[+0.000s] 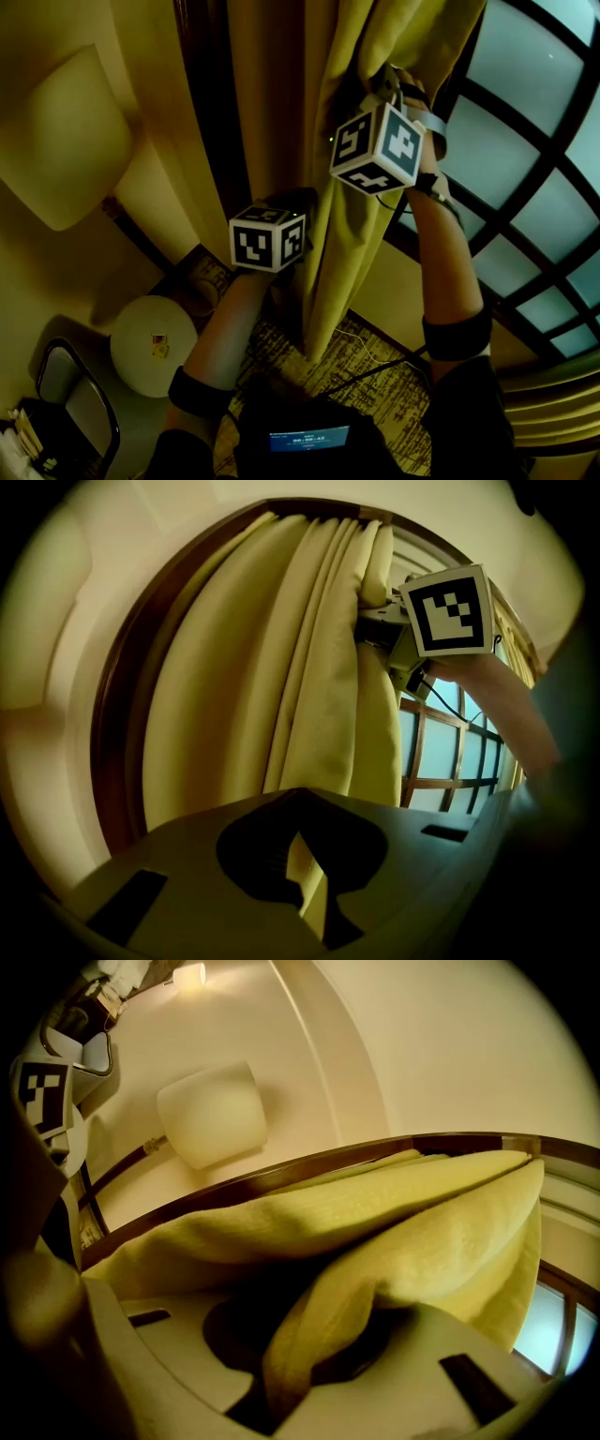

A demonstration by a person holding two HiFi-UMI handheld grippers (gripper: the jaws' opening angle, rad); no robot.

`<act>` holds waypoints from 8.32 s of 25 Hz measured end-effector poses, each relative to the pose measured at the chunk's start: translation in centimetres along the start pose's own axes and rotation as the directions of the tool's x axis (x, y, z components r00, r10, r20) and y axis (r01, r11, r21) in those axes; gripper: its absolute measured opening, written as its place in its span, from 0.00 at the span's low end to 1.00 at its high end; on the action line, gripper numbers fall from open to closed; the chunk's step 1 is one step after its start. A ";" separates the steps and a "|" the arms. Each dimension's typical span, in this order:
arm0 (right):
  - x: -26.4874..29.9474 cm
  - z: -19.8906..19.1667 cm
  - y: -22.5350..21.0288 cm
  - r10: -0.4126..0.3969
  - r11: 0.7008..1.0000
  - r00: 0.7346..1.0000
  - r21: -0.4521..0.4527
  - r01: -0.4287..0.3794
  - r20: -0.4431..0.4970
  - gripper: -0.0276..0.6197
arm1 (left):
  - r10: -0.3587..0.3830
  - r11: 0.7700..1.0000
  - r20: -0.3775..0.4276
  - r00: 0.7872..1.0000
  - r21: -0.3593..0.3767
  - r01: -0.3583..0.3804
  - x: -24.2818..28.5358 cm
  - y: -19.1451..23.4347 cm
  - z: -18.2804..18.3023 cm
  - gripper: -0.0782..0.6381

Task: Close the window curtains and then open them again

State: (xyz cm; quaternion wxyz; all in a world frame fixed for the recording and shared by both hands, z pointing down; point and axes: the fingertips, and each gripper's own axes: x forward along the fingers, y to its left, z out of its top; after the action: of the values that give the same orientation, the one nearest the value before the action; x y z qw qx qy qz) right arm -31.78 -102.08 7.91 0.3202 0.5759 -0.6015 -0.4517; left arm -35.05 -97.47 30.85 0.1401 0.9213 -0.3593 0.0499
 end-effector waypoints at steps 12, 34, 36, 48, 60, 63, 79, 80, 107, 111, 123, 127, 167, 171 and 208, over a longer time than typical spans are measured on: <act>10.4 6.1 4.1 0.039 0.999 0.999 -0.017 -0.039 -0.028 0.16 | -0.030 0.998 0.003 1.000 -0.053 0.031 -1.0 10.7 2.3 0.12; 17.4 16.1 9.8 0.076 0.997 0.997 0.005 -0.077 0.021 0.16 | -0.086 0.991 -0.026 0.996 -0.107 0.083 -4.0 19.9 0.8 0.12; 17.3 15.0 9.9 0.077 0.997 0.997 0.019 -0.078 0.008 0.16 | -0.111 0.988 -0.041 0.993 -0.111 0.106 -3.1 19.9 -0.1 0.12; 7.9 6.3 5.7 0.026 0.957 0.999 0.289 -0.015 -0.035 0.32 | -0.240 0.965 -0.087 0.967 -0.131 0.228 -0.6 12.4 -3.7 0.12; -18.3 -11.6 6.1 0.026 0.831 0.983 0.551 0.080 -0.181 0.47 | -0.185 0.982 -0.153 0.971 0.006 0.188 -3.5 -2.6 -11.5 0.12; -28.3 -16.5 9.1 0.076 0.766 0.960 0.632 0.117 -0.270 0.47 | -0.193 0.979 -0.179 0.965 0.028 0.201 -5.3 -7.8 -14.3 0.12; -77.8 -32.7 20.7 0.271 0.405 0.643 0.691 0.599 -0.716 0.06 | -0.403 0.878 -0.340 0.850 0.119 0.464 -11.1 -40.3 -29.5 0.12; -80.0 -33.0 20.9 0.275 0.391 0.624 0.678 0.623 -0.732 0.06 | -0.415 0.868 -0.349 0.840 0.123 0.481 -11.6 -41.9 -29.9 0.12; -96.7 -28.8 24.7 0.255 0.185 0.354 0.405 0.895 -0.900 0.07 | -0.632 0.670 -0.469 0.617 0.071 0.739 -14.6 -52.4 -34.9 0.12; -96.1 -28.9 25.1 0.255 0.177 0.359 0.408 0.896 -0.898 0.07 | -0.624 0.661 -0.481 0.615 0.093 0.744 -14.7 -52.3 -34.5 0.12; -94.2 -29.8 24.3 0.196 0.185 0.305 0.341 0.922 -0.932 0.07 | -0.694 0.576 -0.472 0.543 0.088 0.813 -13.4 -53.1 -33.7 0.12; -94.6 -29.8 23.9 0.195 0.185 0.295 0.330 0.926 -0.935 0.07 | -0.714 0.537 -0.481 0.509 0.091 0.839 -13.6 -54.7 -33.6 0.12; -109.5 -50.0 11.5 0.226 0.254 0.529 0.573 0.779 -0.818 0.07 | -0.695 0.548 -0.444 0.565 0.180 0.817 -7.1 -91.7 -38.8 0.12; -107.8 -52.8 9.4 0.241 0.338 0.518 0.571 0.748 -0.821 0.07 | -0.706 0.562 -0.418 0.571 0.159 0.812 -3.2 -94.1 -37.6 0.12; -100.9 -71.1 -30.5 -0.292 0.535 0.512 0.305 0.788 -0.808 0.07 | -0.888 0.311 0.031 0.460 0.775 0.549 15.1 -120.1 -4.9 0.12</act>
State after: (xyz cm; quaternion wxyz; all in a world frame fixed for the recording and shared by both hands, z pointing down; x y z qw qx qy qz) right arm 58.23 -13.25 21.24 0.1217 0.9361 -0.3255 -0.0546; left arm 57.28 -21.45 11.71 -0.2842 0.9426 0.1337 -0.1136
